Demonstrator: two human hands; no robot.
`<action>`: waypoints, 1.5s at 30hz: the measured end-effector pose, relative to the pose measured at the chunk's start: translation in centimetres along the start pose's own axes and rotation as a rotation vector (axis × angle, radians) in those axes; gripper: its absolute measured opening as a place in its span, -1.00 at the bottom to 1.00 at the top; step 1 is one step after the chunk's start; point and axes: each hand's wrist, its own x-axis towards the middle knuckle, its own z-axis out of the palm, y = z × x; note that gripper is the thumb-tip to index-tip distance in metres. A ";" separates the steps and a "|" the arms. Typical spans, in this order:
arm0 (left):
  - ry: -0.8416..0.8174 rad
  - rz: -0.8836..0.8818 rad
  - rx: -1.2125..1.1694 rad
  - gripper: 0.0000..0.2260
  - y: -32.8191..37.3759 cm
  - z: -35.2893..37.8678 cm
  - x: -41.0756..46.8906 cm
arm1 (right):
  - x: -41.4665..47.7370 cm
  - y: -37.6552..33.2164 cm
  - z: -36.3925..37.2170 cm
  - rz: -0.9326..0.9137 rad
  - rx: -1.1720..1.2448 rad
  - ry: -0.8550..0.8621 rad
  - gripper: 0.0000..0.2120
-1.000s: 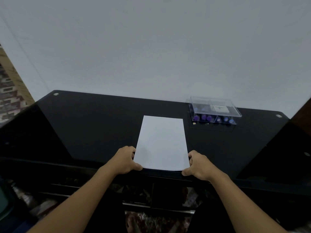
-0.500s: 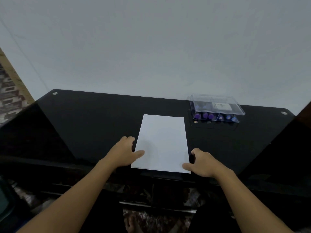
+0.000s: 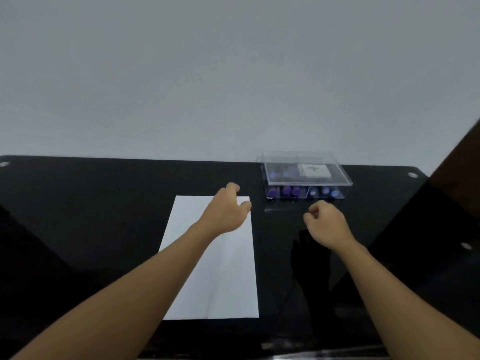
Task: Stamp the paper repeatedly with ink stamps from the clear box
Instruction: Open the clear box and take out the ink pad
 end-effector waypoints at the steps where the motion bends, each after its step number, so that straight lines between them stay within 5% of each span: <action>1: 0.000 0.012 -0.014 -0.50 0.9 0.7 1.3 | 1.0 0.2 -0.5 -0.022 -0.002 0.062 -0.82; 5: -0.015 0.093 0.031 -0.48 3.6 3.1 5.5 | 5.1 0.5 -2.2 -0.101 -0.101 0.200 -0.77; 11: -0.103 0.188 0.213 -0.42 5.5 6.1 10.9 | 10.3 1.7 -2.6 -0.133 -0.213 0.086 -0.43; 19: -0.061 0.164 0.317 -0.43 5.0 10.1 14.0 | 12.7 2.8 -0.4 -0.043 -0.303 0.048 -0.41; 25: -0.041 0.152 0.382 -0.25 3.8 11.5 15.1 | 12.3 2.8 -0.6 -0.063 -0.304 0.061 -0.42; 32: -0.033 0.147 0.320 -0.43 4.6 10.8 11.1 | 9.4 3.2 -0.7 -0.071 -0.303 0.078 -0.43; 37: -0.001 0.197 0.391 -0.27 3.3 11.9 8.5 | 5.5 3.6 -0.8 -0.072 -0.291 0.098 -0.43; 45: -0.010 0.175 0.339 -0.44 4.1 10.6 0.1 | -1.3 4.2 -0.9 -0.064 -0.288 0.109 -0.43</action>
